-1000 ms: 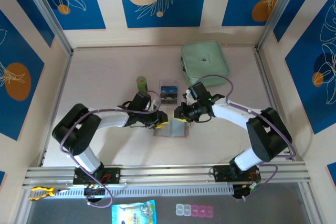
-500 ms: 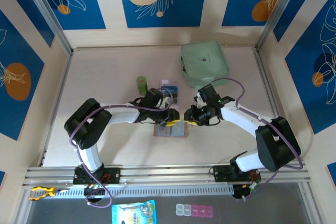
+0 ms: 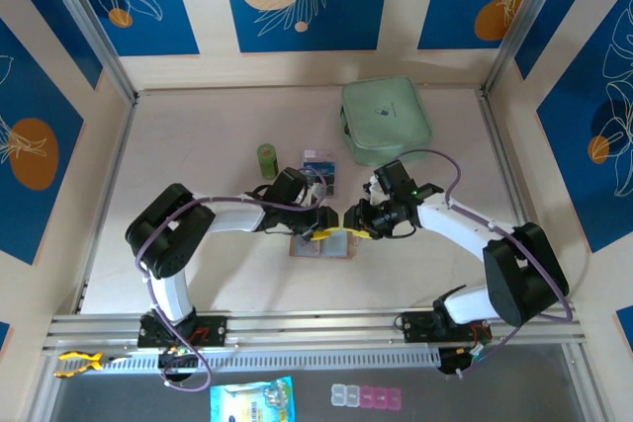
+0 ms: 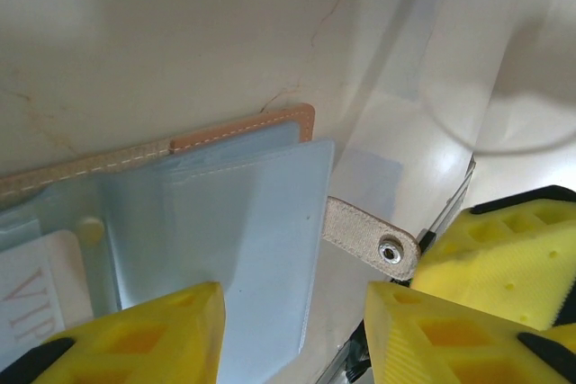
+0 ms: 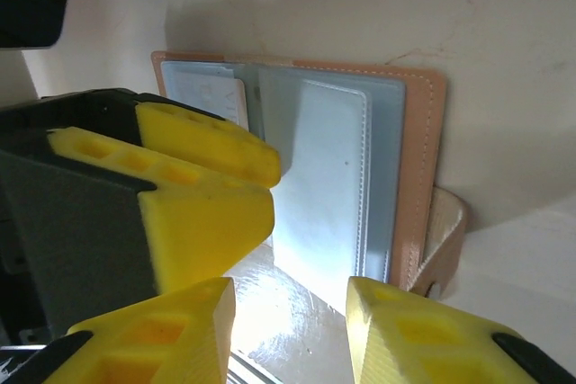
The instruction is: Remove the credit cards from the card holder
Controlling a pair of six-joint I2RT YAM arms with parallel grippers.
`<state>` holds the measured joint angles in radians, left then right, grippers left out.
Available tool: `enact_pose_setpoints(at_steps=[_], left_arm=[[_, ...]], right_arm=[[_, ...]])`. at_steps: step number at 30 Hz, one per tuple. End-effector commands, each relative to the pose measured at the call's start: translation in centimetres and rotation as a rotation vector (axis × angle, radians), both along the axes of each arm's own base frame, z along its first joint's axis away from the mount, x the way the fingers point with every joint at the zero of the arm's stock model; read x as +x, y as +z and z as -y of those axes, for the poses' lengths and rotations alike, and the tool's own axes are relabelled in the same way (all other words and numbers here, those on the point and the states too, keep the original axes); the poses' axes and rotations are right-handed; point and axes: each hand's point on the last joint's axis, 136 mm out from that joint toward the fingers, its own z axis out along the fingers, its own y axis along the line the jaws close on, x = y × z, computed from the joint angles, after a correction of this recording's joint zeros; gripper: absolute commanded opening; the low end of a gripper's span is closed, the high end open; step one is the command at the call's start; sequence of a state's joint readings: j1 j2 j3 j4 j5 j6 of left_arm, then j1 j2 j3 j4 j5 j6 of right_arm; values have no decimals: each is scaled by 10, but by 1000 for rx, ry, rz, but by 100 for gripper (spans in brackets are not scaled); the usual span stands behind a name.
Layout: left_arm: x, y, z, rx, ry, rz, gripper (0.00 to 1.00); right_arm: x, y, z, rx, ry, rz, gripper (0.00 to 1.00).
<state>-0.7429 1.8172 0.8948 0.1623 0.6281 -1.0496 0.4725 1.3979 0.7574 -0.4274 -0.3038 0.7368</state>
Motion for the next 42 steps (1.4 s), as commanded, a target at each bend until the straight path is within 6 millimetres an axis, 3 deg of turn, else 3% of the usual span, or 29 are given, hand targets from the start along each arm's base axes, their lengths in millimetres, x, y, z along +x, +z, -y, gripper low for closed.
enact_pose_setpoints(at_steps=[1,12,22,29,42], left_arm=[[-3,2,0,-7,-7,15,44],[-5,3,-26,36,29,40,40],[-3,0,-51,87,54,57,37],[-6,-14,-64,120,58,42,33],[-6,-18,-77,112,81,36,32]], right_arm=[[2,3,-12,23,31,-27,40],[-3,-28,-18,-31,53,-113,43],[-2,-19,-37,42,73,-107,27],[-3,-19,-53,63,96,-125,27],[-5,-35,-68,41,114,-161,22]])
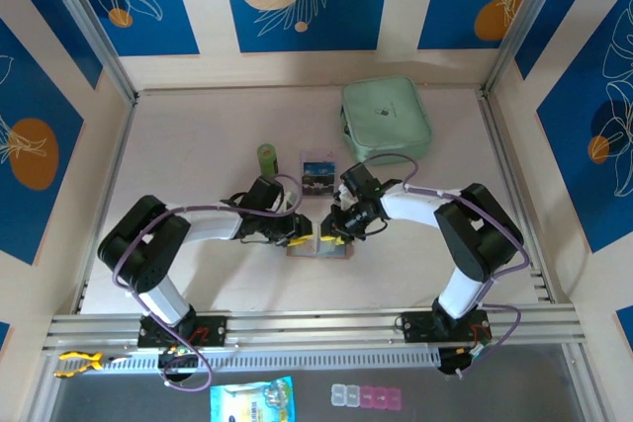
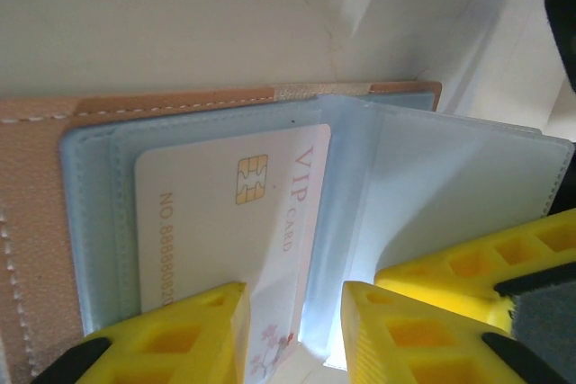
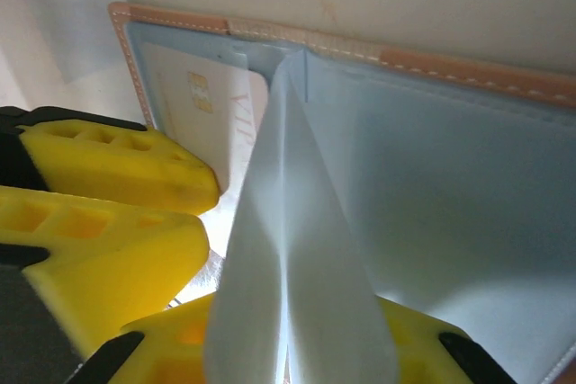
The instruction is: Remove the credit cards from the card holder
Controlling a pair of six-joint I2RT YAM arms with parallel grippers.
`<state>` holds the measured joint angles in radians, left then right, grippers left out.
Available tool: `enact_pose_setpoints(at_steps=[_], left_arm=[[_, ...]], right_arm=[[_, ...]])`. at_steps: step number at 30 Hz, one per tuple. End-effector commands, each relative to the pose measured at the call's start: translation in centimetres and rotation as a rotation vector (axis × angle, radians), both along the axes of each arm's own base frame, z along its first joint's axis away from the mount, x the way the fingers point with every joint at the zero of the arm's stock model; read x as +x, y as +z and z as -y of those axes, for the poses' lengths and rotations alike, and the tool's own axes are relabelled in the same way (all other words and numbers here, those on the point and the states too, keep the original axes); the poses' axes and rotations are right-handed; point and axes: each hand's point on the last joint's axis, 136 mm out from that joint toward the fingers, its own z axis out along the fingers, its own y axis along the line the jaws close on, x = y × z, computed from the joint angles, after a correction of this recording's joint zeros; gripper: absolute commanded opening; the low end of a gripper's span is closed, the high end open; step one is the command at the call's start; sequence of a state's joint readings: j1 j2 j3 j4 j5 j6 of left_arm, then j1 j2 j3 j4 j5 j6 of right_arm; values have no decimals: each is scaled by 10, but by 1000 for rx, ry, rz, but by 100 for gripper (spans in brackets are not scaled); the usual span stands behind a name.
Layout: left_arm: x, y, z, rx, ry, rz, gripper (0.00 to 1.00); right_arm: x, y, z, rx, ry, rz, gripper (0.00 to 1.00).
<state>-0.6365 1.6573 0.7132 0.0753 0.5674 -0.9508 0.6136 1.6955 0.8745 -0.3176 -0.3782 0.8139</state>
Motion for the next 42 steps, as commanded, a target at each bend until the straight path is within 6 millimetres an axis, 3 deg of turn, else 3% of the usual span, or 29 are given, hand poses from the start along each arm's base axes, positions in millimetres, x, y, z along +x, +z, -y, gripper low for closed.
enact_pose_setpoints(at_steps=[1,16,23,32,42], left_arm=[[-1,-3,-9,7,2,10,32],[-2,-5,-20,12,24,8,32],[-1,1,-19,-1,24,14,32],[-1,22,6,-91,-15,18,26],[-14,10,36,-164,-61,-38,7]], right_arm=[[0,1,-7,17,5,-22,22],[0,-7,-13,9,14,-33,22],[1,-9,-13,11,12,-27,10],[-2,-15,-8,-14,11,-22,4],[-3,-17,-4,-53,21,-1,9]])
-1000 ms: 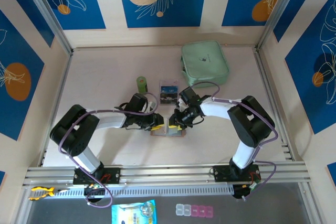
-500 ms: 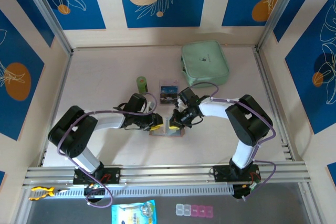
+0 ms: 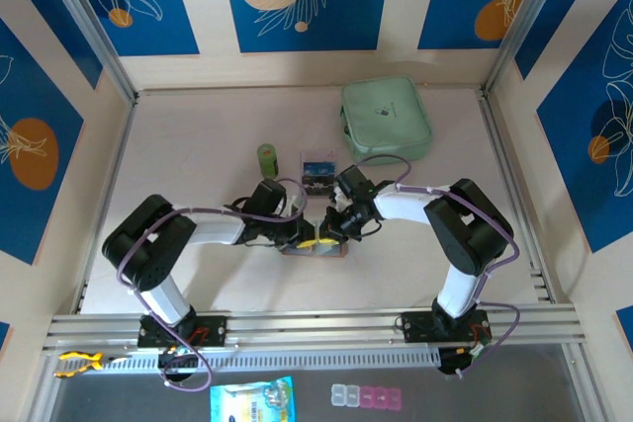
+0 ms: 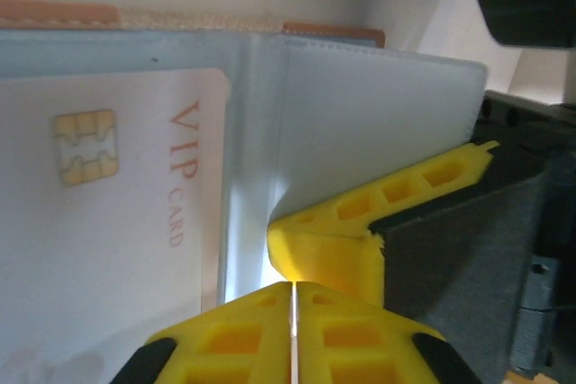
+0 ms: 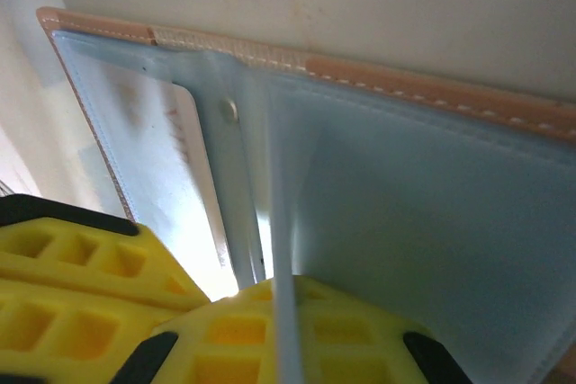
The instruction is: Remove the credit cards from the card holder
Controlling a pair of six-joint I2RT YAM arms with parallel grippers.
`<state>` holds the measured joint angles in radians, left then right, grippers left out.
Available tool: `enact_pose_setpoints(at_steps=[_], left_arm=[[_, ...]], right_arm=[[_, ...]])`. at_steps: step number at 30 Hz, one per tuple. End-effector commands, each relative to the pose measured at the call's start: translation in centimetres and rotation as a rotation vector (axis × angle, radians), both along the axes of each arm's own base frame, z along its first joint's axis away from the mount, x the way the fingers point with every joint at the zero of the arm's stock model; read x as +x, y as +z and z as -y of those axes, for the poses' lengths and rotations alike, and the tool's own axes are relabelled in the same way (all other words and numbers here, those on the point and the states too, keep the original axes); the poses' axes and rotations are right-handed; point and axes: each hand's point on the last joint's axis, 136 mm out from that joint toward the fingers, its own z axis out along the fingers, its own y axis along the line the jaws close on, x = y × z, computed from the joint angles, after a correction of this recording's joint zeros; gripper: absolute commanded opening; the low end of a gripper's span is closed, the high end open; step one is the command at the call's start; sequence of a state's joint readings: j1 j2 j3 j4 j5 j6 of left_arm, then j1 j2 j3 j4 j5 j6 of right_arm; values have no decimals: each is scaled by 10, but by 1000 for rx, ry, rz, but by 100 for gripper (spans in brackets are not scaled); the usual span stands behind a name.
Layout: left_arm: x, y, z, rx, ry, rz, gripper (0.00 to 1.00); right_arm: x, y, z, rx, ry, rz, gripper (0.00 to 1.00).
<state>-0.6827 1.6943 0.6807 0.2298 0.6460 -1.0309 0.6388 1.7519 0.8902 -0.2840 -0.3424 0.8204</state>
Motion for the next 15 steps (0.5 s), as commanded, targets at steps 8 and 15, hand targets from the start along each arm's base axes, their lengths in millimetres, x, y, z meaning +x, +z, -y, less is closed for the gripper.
enact_pose_setpoints(at_steps=[8,15], left_arm=[[-10,-14,11,-31,-32,-62,1],[-23,-36,-9,80,-29,-102,0]], right_arm=[[-6,-2,2,-19,9,-14,10],[-5,3,8,-47,4,12,14]])
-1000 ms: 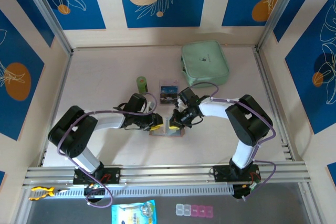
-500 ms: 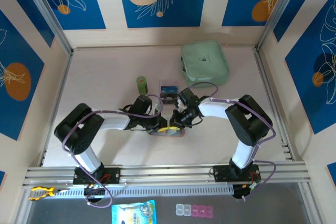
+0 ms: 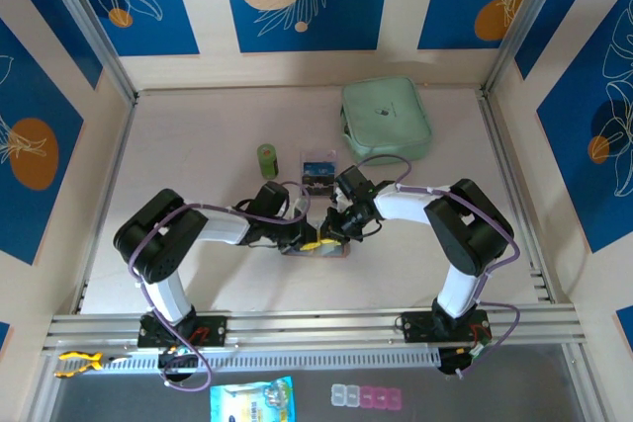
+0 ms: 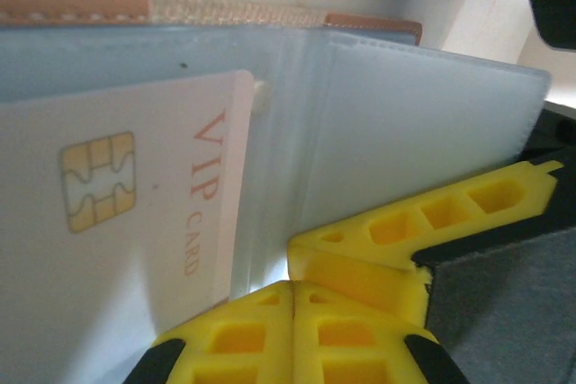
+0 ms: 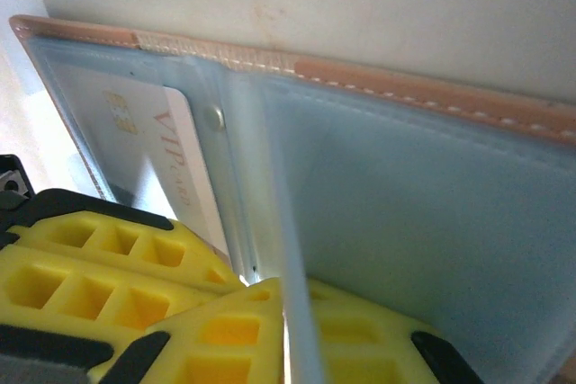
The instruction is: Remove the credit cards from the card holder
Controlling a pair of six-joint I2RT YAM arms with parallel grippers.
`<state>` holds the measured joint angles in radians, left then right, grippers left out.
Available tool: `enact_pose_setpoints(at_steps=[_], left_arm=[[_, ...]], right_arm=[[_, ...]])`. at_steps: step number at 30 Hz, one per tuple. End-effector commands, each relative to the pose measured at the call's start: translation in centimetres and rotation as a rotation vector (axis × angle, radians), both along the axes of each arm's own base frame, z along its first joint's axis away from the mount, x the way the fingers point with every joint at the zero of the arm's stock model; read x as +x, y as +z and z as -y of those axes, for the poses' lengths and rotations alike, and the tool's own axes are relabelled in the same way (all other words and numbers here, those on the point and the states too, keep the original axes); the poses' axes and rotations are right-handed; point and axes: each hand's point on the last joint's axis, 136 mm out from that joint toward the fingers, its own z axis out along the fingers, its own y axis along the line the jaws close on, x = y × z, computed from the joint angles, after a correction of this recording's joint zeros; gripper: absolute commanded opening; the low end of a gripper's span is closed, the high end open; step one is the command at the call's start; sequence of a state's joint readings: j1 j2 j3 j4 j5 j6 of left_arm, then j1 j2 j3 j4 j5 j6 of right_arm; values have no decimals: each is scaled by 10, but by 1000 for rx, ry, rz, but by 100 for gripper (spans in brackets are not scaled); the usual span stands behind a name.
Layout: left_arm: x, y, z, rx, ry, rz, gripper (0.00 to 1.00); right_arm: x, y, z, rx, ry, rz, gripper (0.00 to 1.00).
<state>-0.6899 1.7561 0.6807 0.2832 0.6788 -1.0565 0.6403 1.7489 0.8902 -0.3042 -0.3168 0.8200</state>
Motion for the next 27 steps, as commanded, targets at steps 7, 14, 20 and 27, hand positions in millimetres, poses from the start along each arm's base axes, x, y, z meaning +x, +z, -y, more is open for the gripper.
enact_pose_setpoints(at_steps=[7,14,20,27], left_arm=[[-23,-36,-22,130,-3,-79,0],[-23,-38,-25,151,3,-83,0],[-22,-37,-25,154,8,-82,0],[-15,-24,-18,123,6,-59,1]], right_arm=[[-6,5,12,-51,15,16,15],[-9,5,29,-130,23,39,16],[-12,2,44,-197,34,46,18],[-13,2,60,-284,42,63,24]])
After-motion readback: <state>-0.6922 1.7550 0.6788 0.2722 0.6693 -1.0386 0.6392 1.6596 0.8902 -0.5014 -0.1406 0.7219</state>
